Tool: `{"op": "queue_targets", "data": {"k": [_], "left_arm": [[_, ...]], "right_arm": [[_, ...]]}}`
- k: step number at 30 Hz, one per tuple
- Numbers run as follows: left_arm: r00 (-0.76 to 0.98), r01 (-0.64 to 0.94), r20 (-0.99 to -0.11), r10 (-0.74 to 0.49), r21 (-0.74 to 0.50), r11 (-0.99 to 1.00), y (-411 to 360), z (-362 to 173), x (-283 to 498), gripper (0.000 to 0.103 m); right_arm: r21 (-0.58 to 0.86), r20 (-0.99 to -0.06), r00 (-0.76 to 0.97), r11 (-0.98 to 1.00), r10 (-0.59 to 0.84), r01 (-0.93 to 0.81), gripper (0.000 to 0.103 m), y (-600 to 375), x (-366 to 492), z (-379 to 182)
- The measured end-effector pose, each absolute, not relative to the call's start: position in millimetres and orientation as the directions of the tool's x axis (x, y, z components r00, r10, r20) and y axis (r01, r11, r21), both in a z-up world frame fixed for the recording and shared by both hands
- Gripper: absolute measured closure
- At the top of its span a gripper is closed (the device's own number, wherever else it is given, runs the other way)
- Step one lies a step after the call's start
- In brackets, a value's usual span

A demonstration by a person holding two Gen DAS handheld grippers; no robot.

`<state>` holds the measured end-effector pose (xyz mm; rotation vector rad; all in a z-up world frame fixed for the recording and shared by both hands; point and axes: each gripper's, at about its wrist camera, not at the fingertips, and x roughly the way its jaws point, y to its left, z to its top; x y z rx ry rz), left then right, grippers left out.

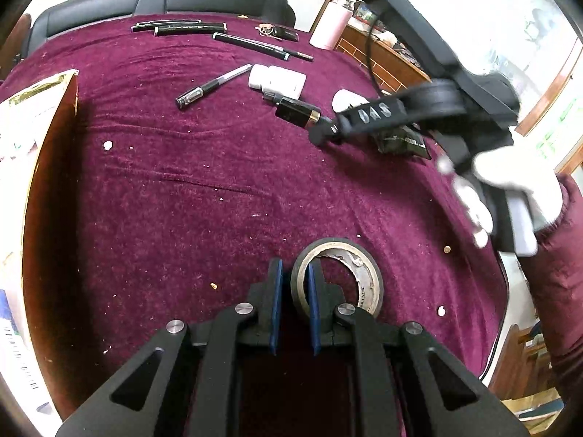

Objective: Organize objects
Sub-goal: 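Grasp the black gold-banded marker upright with the right gripper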

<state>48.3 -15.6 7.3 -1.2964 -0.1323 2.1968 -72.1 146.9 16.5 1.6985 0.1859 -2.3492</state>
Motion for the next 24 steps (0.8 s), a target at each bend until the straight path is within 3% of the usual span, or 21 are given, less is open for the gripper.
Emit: {"op": "queue_targets", "data": {"k": [4,9,12,15,19,22,24], "left_arm": [[-0.369,-0.425,-0.774,0.515,-0.353,-0.834,-14,8,48,0.092],[-0.369,-0.428,-0.788,0.493,-0.327,-0.843,-10,10,49,0.09],[-0.368,-0.436,-0.802,0.471,-0.298,-0.849,-3,12,47,0.087],[-0.359,-0.475,-0.803,0.475,-0.281,-0.834,11,14,47,0.061],[-0.354,-0.594,-0.815,0.459,-0.183,-0.783,44,10,63,0.001],[-0.398,-0.642,-0.853,0.338,-0.004,-0.767,68,2,74,0.002],[-0.391,-0.641,-0.848,0.357,-0.028,-0.767,65,3,70,0.002]], "right_arm": [[0.046,-0.949,-0.286,-0.955,-0.133,0.291,0.068,142,-50,18],[-0.095,-0.913,-0.407,-0.963,-0.017,0.253,0.068,142,-48,31],[-0.077,-0.918,-0.395,-0.966,-0.028,0.248,0.068,139,-60,26],[-0.092,-0.909,-0.416,-0.96,-0.027,0.263,0.068,128,-69,20],[-0.048,-0.911,-0.407,-0.966,-0.061,0.253,0.067,130,-76,16],[0.017,-0.917,-0.382,-0.968,-0.116,0.252,0.066,137,-80,16],[0.01,-0.916,-0.387,-0.971,-0.106,0.241,0.066,133,-81,15]]}}
